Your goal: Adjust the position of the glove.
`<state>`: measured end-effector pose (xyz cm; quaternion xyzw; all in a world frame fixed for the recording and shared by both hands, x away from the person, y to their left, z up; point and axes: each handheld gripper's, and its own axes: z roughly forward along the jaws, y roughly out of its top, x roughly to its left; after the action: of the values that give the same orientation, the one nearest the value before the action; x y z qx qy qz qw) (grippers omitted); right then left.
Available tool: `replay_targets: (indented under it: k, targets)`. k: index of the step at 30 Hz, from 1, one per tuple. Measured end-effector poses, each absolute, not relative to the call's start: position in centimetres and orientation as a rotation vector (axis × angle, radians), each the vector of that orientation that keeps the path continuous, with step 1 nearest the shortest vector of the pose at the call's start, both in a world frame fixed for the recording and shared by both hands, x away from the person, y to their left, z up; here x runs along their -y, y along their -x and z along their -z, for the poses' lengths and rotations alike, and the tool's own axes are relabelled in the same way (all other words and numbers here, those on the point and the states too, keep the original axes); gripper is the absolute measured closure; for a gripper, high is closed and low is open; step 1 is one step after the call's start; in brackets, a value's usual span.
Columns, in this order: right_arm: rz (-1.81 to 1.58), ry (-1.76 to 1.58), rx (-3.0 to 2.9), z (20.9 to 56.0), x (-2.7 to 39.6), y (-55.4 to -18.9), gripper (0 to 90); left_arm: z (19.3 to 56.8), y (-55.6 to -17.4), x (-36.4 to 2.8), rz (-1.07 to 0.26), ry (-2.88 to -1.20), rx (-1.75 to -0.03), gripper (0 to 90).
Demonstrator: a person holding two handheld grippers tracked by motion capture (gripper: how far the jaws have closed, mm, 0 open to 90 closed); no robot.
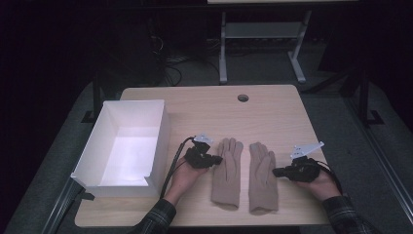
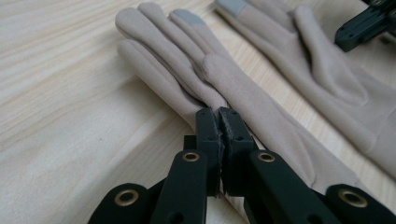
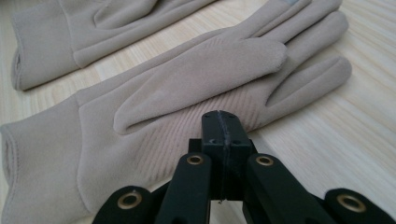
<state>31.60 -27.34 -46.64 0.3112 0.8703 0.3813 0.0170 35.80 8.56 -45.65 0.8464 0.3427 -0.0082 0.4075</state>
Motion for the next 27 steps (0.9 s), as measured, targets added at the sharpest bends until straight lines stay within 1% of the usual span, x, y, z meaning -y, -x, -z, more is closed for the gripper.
replay_targets:
  k: [27]
  targets:
    - [-1.258,-0.88,-2.772,46.9,24.2,-31.8,89.9,42.9,-35.5,-6.4,0.135,-2.051,-0.761,87.5]
